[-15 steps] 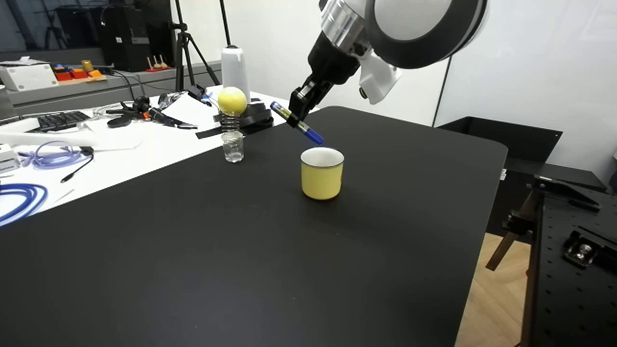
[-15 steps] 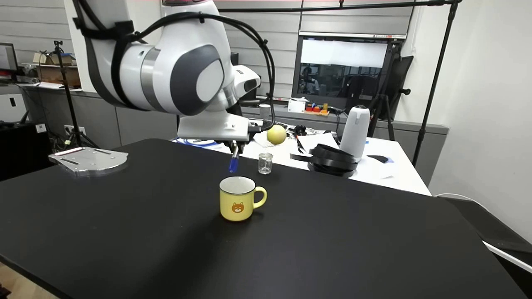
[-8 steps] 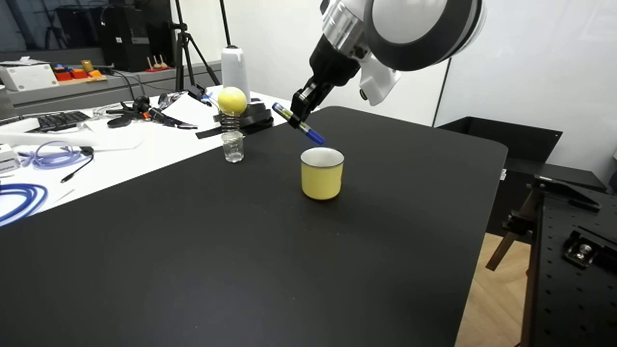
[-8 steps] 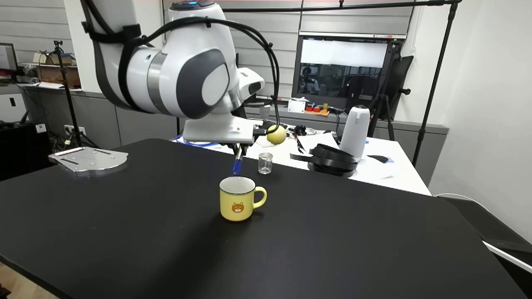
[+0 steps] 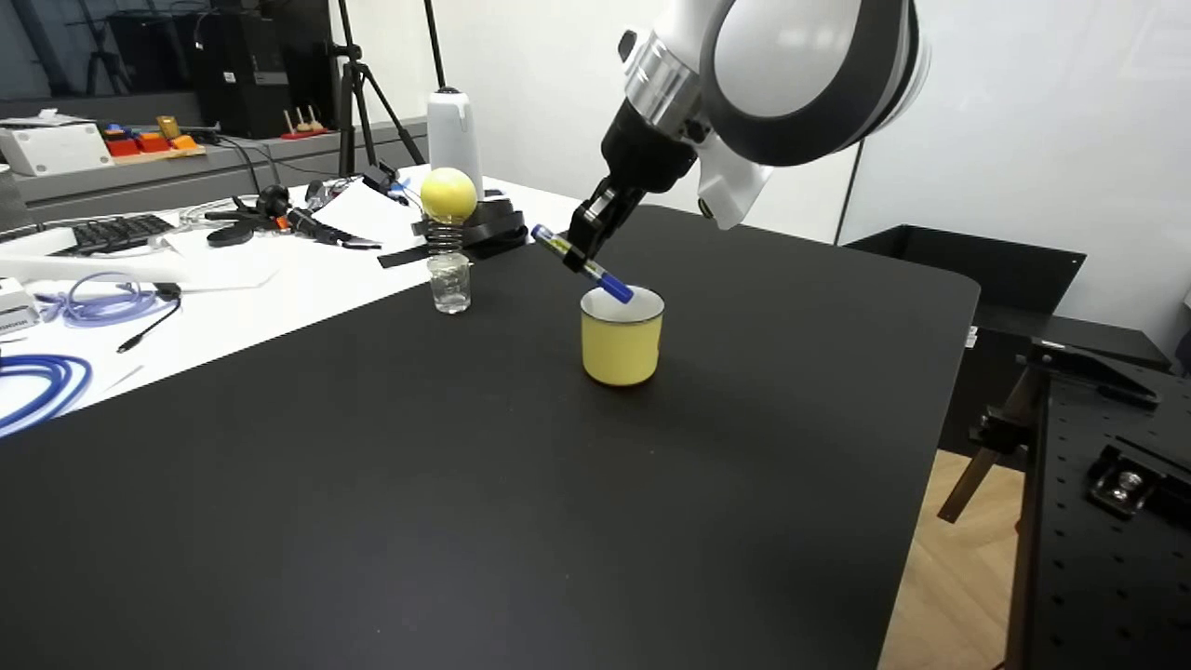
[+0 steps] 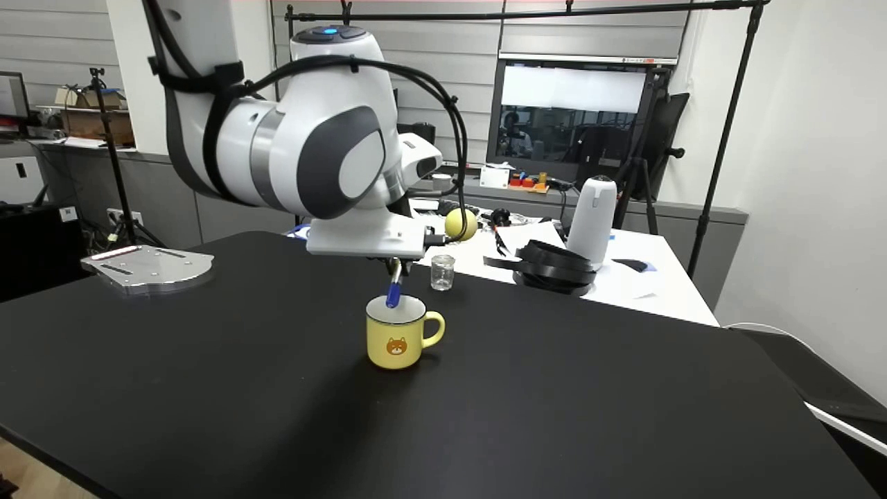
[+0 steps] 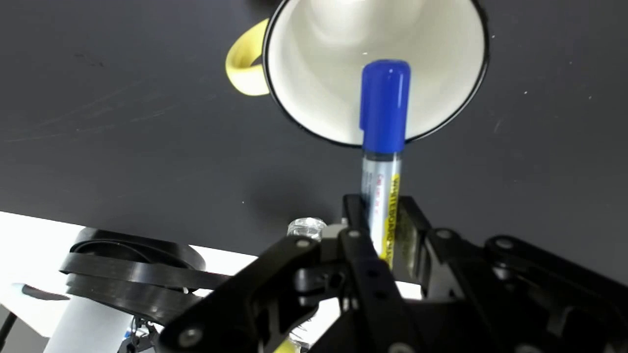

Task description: Pick the marker and put it in the cup

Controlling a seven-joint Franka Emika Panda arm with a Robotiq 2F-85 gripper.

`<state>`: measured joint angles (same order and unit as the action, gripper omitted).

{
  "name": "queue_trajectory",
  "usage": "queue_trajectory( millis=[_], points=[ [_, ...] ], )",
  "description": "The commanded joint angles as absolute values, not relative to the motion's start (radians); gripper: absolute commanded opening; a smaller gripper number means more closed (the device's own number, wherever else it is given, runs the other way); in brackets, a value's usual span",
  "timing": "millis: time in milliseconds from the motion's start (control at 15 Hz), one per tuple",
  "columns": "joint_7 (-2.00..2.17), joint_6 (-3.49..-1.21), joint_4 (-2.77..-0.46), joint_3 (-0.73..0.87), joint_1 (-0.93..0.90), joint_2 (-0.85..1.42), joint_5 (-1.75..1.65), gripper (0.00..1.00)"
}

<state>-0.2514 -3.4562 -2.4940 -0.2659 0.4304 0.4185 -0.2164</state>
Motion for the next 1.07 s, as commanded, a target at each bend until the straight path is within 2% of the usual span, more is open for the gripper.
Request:
queue_trajectory(
  millis=[0,667,733,800,1000],
  points=[
    [-0.208,-3.456,-2.467,-0.222,0.412,0.445,-0.289,0.05],
    [-0.214,-3.456,-2.464,-0.158,0.391,0.466,-0.357,0.05],
    [-0.213,-3.456,-2.467,-0.155,0.387,0.47,-0.355,0.31],
    [-0.211,-3.456,-2.468,-0.153,0.383,0.473,-0.354,0.47],
    [-0.203,-3.456,-2.474,-0.167,0.39,0.491,-0.36,0.66]
  ],
)
